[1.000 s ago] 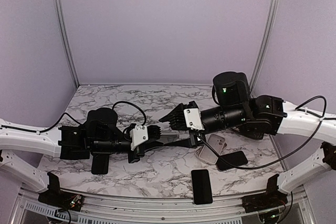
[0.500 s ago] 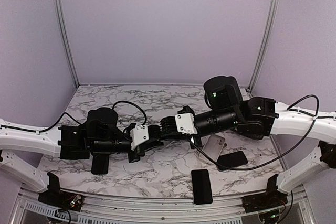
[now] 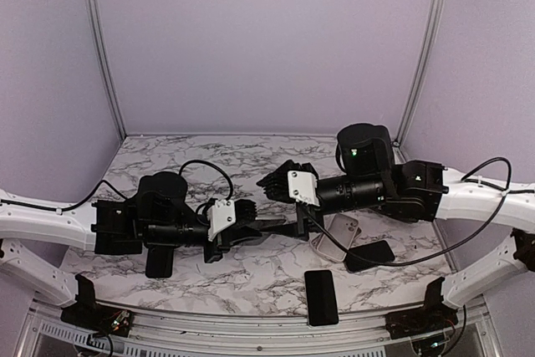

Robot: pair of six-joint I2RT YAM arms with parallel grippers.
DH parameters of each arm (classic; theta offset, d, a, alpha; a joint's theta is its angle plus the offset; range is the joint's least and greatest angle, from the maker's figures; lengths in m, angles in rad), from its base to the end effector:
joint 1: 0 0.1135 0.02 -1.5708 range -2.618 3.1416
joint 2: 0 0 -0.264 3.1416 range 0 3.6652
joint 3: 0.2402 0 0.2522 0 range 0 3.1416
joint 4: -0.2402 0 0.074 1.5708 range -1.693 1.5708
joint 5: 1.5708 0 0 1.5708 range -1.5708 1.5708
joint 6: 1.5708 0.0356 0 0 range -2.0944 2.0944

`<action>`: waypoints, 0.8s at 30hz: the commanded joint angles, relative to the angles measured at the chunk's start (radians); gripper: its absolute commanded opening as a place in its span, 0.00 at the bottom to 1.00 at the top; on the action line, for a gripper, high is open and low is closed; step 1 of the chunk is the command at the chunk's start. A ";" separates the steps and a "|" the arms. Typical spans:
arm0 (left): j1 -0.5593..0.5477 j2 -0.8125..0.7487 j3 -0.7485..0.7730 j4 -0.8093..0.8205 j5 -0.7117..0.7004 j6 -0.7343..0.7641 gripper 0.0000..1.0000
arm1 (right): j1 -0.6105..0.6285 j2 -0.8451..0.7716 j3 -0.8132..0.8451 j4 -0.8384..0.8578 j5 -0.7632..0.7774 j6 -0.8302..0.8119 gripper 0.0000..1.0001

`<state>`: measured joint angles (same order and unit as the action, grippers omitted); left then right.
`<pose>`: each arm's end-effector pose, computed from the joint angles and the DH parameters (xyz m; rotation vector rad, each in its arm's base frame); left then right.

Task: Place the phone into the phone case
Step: Press the phone onto the phone case.

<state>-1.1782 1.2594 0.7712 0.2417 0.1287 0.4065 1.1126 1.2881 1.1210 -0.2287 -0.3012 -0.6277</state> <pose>0.1066 -0.2693 0.2762 1.3925 1.2418 -0.6580 0.1221 0.2715 0.3438 -1.6495 1.1283 0.6108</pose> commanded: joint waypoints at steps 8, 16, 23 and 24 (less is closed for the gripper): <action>-0.003 -0.087 -0.010 0.242 0.193 -0.176 0.00 | -0.099 -0.169 -0.193 0.333 -0.289 0.254 0.71; -0.003 -0.068 -0.001 0.253 0.193 -0.185 0.00 | -0.099 -0.101 -0.161 0.383 -0.363 0.314 0.30; -0.001 -0.075 0.001 0.259 0.157 -0.226 0.00 | -0.099 -0.087 -0.150 0.350 -0.350 0.302 0.13; 0.002 -0.075 0.004 0.262 0.143 -0.250 0.00 | -0.099 -0.089 -0.157 0.358 -0.328 0.314 0.36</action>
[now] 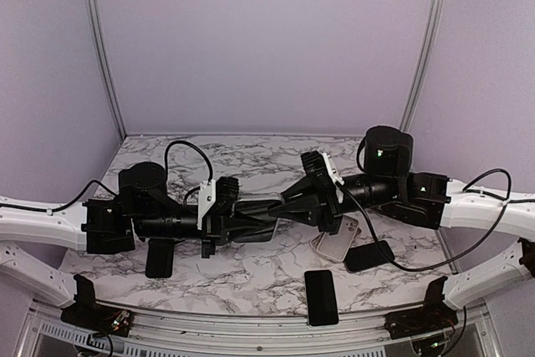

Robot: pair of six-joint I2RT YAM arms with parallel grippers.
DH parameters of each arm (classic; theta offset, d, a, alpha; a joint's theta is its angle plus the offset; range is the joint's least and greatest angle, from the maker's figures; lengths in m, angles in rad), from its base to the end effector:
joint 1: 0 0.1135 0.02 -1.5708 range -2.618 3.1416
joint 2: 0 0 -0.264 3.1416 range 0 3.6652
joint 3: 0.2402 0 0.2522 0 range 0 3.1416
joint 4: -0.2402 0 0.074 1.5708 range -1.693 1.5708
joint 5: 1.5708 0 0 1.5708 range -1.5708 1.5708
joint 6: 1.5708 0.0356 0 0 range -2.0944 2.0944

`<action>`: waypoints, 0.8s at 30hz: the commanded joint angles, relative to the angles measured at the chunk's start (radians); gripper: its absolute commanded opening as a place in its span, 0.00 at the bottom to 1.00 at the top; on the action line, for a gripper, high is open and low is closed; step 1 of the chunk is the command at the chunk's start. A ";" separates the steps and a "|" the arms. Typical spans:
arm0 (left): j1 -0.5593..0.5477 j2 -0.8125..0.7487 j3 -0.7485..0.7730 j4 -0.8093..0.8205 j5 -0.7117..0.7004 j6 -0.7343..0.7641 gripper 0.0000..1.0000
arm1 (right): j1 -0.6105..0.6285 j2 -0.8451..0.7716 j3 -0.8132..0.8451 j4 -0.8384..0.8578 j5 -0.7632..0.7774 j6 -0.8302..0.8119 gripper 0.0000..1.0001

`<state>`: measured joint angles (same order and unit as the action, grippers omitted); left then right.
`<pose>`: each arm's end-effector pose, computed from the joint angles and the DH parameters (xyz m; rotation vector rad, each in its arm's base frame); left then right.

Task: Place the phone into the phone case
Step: Press the phone onto the phone case, then pass from the left arm to the right

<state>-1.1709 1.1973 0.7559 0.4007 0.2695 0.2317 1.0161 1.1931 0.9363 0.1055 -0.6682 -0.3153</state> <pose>0.0999 -0.2607 0.3045 1.2504 1.1418 -0.9325 0.1264 0.2459 0.3393 -1.4814 1.0471 1.0794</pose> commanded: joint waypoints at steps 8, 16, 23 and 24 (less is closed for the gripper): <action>0.057 -0.009 0.011 0.201 0.111 -0.279 0.00 | -0.025 -0.029 -0.085 0.136 0.080 0.085 0.63; 0.058 0.020 0.009 0.233 0.176 -0.303 0.00 | -0.029 -0.004 -0.106 0.234 0.024 0.160 0.31; 0.060 0.026 0.010 0.248 0.178 -0.317 0.00 | -0.031 0.028 -0.077 0.201 -0.023 0.158 0.00; 0.060 0.027 0.010 0.248 0.179 -0.317 0.00 | -0.032 0.030 -0.072 0.197 -0.030 0.161 0.00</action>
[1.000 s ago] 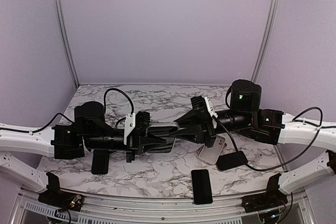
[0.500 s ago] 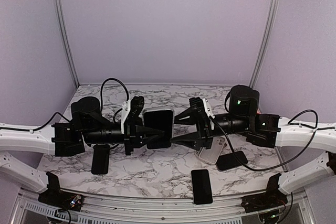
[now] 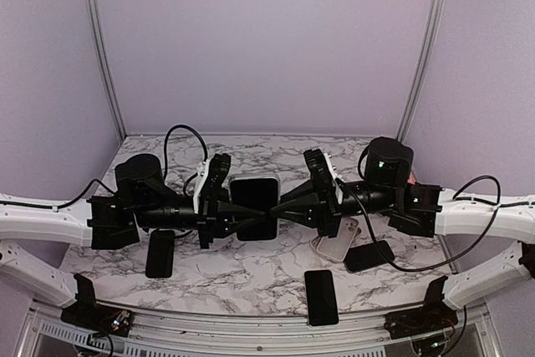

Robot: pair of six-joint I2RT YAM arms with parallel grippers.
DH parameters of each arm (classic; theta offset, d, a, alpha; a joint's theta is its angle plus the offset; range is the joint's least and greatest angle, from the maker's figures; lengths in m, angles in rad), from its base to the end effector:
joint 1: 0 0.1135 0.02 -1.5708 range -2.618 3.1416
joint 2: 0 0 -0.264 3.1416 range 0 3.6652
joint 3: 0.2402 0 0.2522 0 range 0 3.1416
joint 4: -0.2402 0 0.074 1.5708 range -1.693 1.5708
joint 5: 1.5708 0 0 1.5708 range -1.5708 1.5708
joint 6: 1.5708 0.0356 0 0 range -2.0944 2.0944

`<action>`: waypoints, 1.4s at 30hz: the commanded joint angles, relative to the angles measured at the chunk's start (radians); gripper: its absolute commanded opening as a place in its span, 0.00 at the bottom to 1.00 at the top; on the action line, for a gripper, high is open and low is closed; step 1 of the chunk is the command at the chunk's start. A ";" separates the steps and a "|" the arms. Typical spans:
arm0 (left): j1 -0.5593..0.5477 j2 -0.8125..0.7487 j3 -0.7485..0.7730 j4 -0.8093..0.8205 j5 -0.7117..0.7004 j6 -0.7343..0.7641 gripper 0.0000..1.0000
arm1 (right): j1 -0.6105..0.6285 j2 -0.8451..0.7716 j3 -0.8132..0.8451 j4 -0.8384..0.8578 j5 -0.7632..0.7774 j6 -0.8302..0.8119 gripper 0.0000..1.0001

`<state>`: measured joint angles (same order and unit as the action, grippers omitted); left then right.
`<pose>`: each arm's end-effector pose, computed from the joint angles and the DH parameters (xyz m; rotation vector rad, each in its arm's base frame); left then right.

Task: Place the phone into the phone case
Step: Pass from the left arm to the right, then press the corner of the phone case at the bottom left corner of the phone case, then press the phone against the phone case.

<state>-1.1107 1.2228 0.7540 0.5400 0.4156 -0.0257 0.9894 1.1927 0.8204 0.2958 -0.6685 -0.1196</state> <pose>0.1123 -0.2590 0.3121 1.1316 1.1783 -1.2039 0.1321 0.2413 0.3178 -1.3521 1.1507 1.1920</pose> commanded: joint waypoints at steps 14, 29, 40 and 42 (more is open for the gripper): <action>0.002 -0.062 -0.097 0.106 -0.037 0.058 0.58 | -0.015 -0.040 0.066 0.156 -0.052 0.069 0.00; 0.002 -0.056 -0.118 0.094 -0.066 0.089 0.08 | -0.016 -0.067 0.061 0.180 -0.034 0.092 0.00; -0.002 0.083 0.009 0.107 0.014 0.035 0.48 | -0.016 -0.034 0.068 0.239 -0.062 0.113 0.00; -0.003 0.111 0.031 0.116 0.032 0.011 0.46 | -0.015 -0.033 0.069 0.241 -0.062 0.113 0.00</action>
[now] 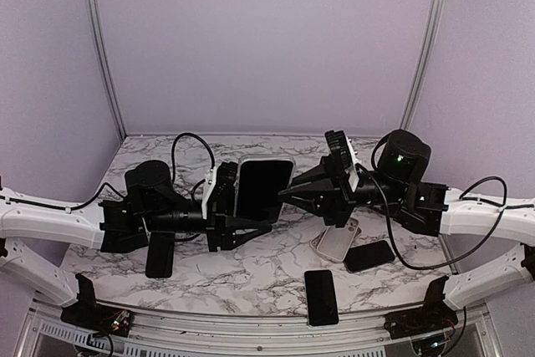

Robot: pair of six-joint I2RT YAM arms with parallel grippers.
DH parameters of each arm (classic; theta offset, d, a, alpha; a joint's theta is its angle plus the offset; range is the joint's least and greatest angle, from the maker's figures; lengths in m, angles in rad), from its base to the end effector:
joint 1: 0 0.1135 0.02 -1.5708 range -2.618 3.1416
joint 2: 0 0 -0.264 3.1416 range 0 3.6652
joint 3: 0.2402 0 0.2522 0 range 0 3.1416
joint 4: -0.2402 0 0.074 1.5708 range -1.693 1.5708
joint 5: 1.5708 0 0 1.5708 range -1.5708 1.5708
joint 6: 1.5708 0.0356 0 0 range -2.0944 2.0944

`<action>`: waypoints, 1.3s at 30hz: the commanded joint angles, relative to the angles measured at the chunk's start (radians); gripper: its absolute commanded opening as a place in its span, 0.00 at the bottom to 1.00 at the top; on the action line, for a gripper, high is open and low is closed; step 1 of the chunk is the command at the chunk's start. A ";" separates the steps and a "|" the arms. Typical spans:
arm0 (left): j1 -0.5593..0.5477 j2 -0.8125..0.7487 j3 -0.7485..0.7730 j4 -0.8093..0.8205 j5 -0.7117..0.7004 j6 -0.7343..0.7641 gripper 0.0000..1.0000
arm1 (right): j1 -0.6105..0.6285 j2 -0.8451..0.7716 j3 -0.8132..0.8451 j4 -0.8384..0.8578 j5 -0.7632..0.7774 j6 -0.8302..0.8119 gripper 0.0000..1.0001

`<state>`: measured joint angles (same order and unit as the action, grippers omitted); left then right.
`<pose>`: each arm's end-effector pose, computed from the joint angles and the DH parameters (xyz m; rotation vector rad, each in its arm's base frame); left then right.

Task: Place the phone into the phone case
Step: Press the phone against the phone case, then place the phone with the phone case at the center of the board.

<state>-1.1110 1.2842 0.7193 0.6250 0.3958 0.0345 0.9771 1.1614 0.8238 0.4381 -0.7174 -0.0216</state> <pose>0.1169 -0.2669 0.2927 1.1500 1.1565 -1.1431 0.1295 0.2338 0.3413 -1.2754 1.0280 1.2732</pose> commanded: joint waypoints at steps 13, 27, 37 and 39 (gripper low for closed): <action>-0.009 0.058 0.063 0.059 0.035 -0.053 0.00 | -0.005 -0.031 0.065 0.060 0.024 -0.007 0.00; 0.034 -0.135 -0.123 0.010 -0.314 -0.018 0.81 | -0.126 -0.011 0.136 -0.263 0.234 0.092 0.00; 0.174 -0.164 -0.117 -0.177 -0.412 -0.176 0.81 | -0.240 0.206 0.167 -0.347 0.223 0.295 0.00; 0.186 -0.145 -0.107 -0.196 -0.425 -0.199 0.81 | -0.269 0.251 0.161 -0.328 0.178 0.344 0.00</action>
<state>-0.9451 1.1191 0.5961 0.5087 0.0254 -0.0956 0.7540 1.3624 0.9375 0.0769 -0.4931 0.2028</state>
